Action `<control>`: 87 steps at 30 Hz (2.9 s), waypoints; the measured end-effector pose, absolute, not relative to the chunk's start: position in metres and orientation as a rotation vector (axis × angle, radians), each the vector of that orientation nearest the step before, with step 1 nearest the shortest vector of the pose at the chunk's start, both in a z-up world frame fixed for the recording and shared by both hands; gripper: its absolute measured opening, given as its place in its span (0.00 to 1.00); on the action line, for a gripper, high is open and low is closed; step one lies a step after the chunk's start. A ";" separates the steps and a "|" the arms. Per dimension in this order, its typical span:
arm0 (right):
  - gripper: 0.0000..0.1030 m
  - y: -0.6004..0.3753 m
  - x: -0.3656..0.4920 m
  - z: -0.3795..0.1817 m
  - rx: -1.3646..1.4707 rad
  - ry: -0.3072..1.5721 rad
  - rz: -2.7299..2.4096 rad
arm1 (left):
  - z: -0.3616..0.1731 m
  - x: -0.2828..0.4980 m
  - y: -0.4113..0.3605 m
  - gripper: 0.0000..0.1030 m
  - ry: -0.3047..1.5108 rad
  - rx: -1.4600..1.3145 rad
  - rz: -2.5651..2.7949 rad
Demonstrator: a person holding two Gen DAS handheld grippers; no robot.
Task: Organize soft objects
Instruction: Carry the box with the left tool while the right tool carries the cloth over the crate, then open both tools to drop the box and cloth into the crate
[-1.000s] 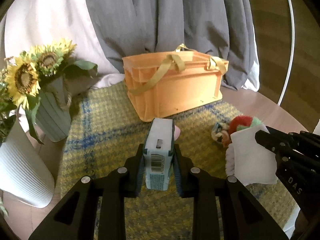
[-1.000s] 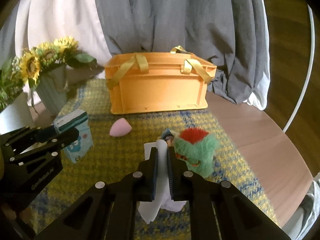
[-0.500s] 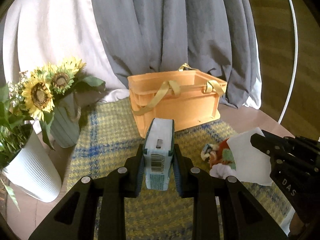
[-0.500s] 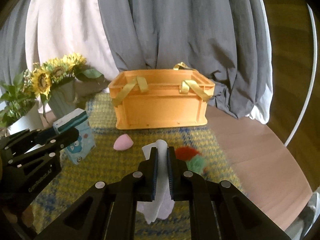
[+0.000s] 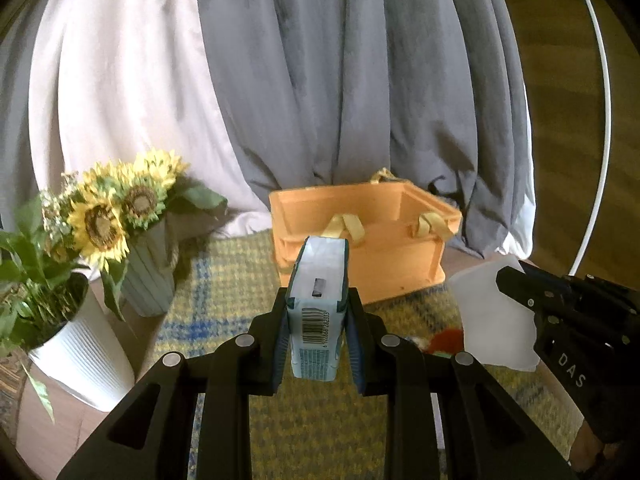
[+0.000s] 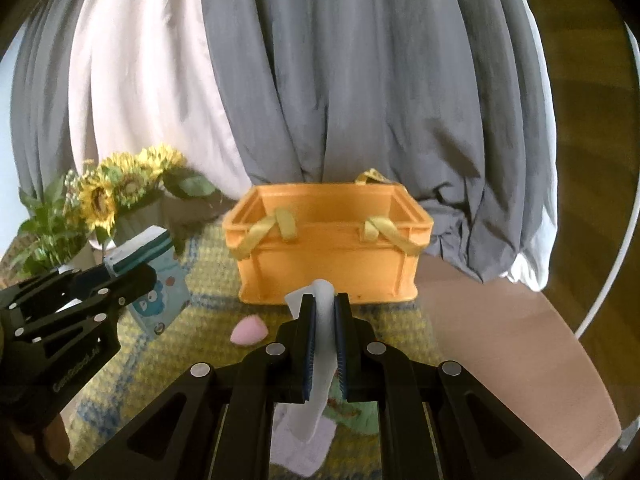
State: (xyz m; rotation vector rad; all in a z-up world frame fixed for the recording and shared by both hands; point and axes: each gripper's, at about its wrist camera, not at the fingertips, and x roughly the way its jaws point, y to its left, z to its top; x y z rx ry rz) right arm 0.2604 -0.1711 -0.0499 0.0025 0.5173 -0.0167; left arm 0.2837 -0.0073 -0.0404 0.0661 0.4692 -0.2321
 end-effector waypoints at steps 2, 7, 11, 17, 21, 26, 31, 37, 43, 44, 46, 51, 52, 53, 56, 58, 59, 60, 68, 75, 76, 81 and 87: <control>0.10 -0.173 0.262 -0.045 0.001 0.497 -0.012 | -0.035 0.284 -0.008 0.25 0.444 0.071 -0.214; 0.10 -0.178 0.269 -0.031 0.001 0.446 -0.001 | -0.022 0.287 -0.012 0.25 0.397 0.076 -0.199; 0.10 -0.182 0.274 -0.021 0.003 0.406 -0.001 | -0.013 0.292 -0.015 0.25 0.365 0.084 -0.195; 0.10 -0.186 0.285 -0.010 0.010 0.361 -0.004 | -0.001 0.307 -0.021 0.25 0.319 0.090 -0.205; 0.10 -0.190 0.296 -0.003 0.013 0.335 -0.013 | 0.006 0.321 -0.028 0.25 0.298 0.089 -0.228; 0.10 -0.200 0.316 0.003 0.026 0.320 -0.018 | 0.012 0.340 -0.039 0.25 0.279 0.112 -0.249; 0.10 -0.207 0.339 0.005 0.032 0.310 -0.019 | 0.016 0.360 -0.043 0.25 0.254 0.120 -0.251; 0.10 -0.213 0.362 0.008 0.035 0.293 -0.008 | 0.018 0.382 -0.048 0.25 0.242 0.128 -0.248; 0.10 -0.219 0.387 0.008 0.035 0.282 0.003 | 0.016 0.404 -0.054 0.25 0.238 0.136 -0.236; 0.10 -0.220 0.391 0.008 0.036 0.282 0.004 | 0.015 0.408 -0.055 0.25 0.237 0.140 -0.232; 0.10 -0.221 0.399 0.006 0.036 0.283 0.005 | 0.013 0.415 -0.056 0.25 0.238 0.144 -0.229; 0.10 -0.223 0.420 -0.001 0.030 0.292 0.013 | 0.006 0.439 -0.061 0.25 0.257 0.149 -0.221; 0.10 -0.224 0.425 -0.003 0.030 0.295 0.014 | 0.004 0.443 -0.062 0.25 0.261 0.150 -0.220; 0.10 -0.224 0.429 -0.004 0.030 0.297 0.014 | 0.002 0.447 -0.063 0.25 0.264 0.151 -0.218; 0.10 -0.227 0.441 -0.010 0.037 0.308 0.013 | -0.004 0.457 -0.066 0.25 0.272 0.159 -0.214; 0.10 -0.229 0.450 -0.016 0.038 0.316 0.010 | -0.008 0.465 -0.069 0.25 0.283 0.163 -0.217; 0.10 -0.229 0.453 -0.018 0.037 0.322 0.009 | -0.010 0.469 -0.069 0.25 0.289 0.164 -0.216; 0.10 -0.230 0.457 -0.020 0.037 0.329 0.009 | -0.013 0.474 -0.070 0.25 0.299 0.164 -0.219; 0.10 -0.238 0.485 -0.040 0.030 0.385 -0.007 | -0.035 0.504 -0.081 0.25 0.374 0.168 -0.248; 0.10 -0.247 0.501 -0.058 0.041 0.445 -0.019 | -0.053 0.522 -0.091 0.34 0.439 0.177 -0.277; 0.10 -0.249 0.503 -0.061 0.042 0.455 -0.021 | -0.054 0.523 -0.092 0.46 0.438 0.181 -0.268; 0.58 -0.255 0.510 -0.070 0.084 0.508 -0.028 | -0.052 0.521 -0.090 0.55 0.427 0.169 -0.249; 0.59 -0.255 0.498 -0.061 0.047 0.468 -0.079 | -0.044 0.509 -0.084 0.61 0.402 0.166 -0.212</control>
